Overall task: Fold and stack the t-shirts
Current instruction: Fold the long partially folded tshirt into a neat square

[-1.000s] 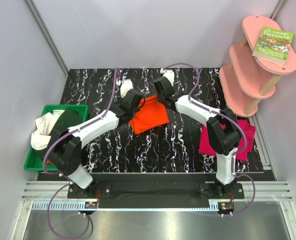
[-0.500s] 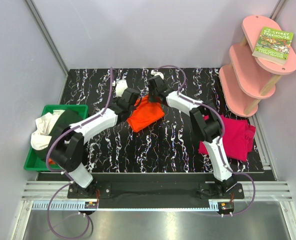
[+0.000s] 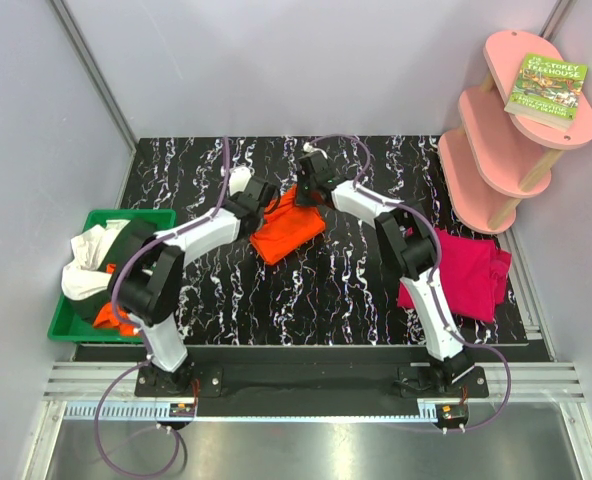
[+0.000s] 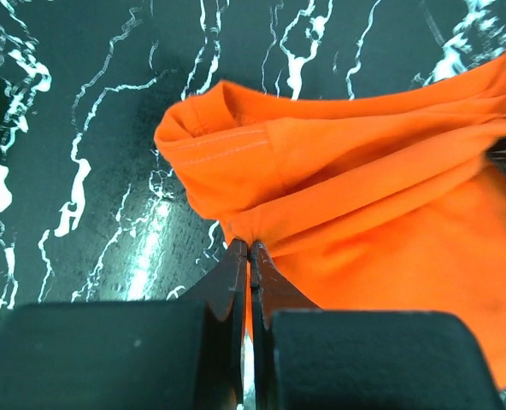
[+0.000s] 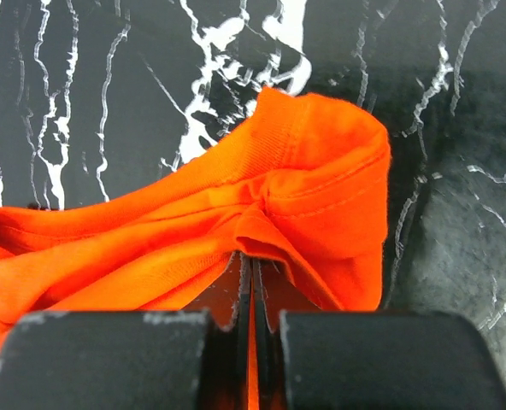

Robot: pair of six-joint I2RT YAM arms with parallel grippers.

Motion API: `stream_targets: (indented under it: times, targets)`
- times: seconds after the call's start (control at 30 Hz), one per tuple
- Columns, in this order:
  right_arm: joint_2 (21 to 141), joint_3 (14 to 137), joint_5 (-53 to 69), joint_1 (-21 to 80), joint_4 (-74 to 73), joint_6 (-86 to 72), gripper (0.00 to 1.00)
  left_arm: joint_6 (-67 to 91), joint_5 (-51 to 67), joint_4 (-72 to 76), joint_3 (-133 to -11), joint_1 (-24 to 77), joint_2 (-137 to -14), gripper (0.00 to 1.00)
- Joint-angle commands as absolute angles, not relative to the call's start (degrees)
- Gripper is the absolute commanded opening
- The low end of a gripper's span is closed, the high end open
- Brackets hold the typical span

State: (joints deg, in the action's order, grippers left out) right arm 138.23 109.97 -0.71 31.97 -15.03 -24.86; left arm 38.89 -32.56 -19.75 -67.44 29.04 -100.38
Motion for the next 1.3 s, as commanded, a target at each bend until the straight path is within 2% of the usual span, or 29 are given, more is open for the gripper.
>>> stream_targets:
  times: [0.0, 0.37, 0.73, 0.97, 1.27]
  targets:
    - [136.32, 105.83, -3.34, 29.44, -21.87, -27.15, 0.0, 38.76, -31.38, -24.17, -69.79, 28.3, -102.39, 0.0]
    - [127.62, 90.99, -2.9, 31.2, -29.26, -32.16, 0.0, 38.5, -25.32, -24.79, -70.58, 28.39, -106.35, 0.0]
    - [120.42, 76.65, -3.95, 36.03, -27.08, -37.35, 0.0, 41.21, -25.66, -25.05, -63.47, 32.87, -99.68, 0.0]
    - [118.66, 74.0, -6.32, 37.44, -26.19, -38.23, 0.0, 43.42, -27.42, -26.01, -59.33, 36.82, -95.19, 0.0]
    - [111.01, 78.66, -15.38, 37.44, -27.68, -35.16, 0.0, 39.2, -32.78, -27.07, -65.91, 36.74, -88.6, 0.0]
